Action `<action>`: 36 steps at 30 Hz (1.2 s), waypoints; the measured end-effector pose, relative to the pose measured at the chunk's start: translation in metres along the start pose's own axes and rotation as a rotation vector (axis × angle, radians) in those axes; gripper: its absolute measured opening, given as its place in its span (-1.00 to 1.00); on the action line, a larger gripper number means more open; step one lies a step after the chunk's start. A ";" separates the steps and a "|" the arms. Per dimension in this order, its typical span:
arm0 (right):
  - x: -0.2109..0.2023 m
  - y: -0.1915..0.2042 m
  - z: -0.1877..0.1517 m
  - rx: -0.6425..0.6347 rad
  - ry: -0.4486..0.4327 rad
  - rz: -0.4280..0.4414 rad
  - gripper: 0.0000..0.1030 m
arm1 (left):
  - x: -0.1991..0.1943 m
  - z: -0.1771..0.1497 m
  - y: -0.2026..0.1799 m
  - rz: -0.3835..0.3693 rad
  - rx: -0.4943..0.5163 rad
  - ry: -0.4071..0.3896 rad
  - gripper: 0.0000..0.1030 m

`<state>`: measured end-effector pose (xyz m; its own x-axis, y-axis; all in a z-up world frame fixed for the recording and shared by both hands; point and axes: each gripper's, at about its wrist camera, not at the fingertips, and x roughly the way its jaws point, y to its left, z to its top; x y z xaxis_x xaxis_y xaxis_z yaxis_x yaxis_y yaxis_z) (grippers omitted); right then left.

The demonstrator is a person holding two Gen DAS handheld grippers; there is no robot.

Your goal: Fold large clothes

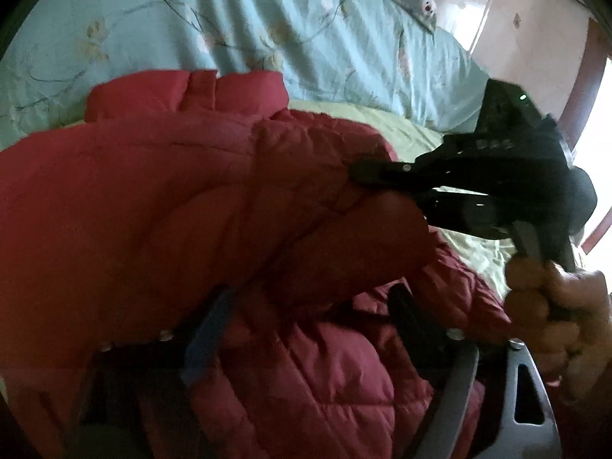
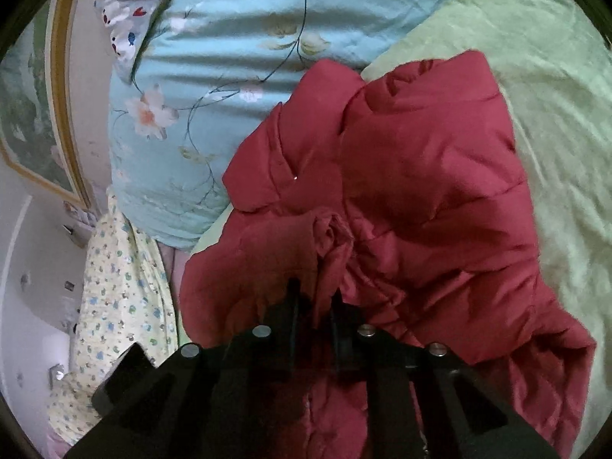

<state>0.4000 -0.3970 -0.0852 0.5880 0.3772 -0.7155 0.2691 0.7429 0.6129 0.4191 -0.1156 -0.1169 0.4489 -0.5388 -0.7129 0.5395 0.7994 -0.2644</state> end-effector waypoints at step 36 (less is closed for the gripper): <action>-0.013 0.090 -0.031 -0.487 -0.149 -0.337 0.05 | -0.024 0.004 0.135 0.371 -0.223 -0.003 0.23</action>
<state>0.3934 -0.3174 -0.0311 0.6412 0.0224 -0.7670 0.0999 0.9886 0.1124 0.4837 0.0044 -0.1330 0.5860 -0.2044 -0.7841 0.1743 0.9768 -0.1244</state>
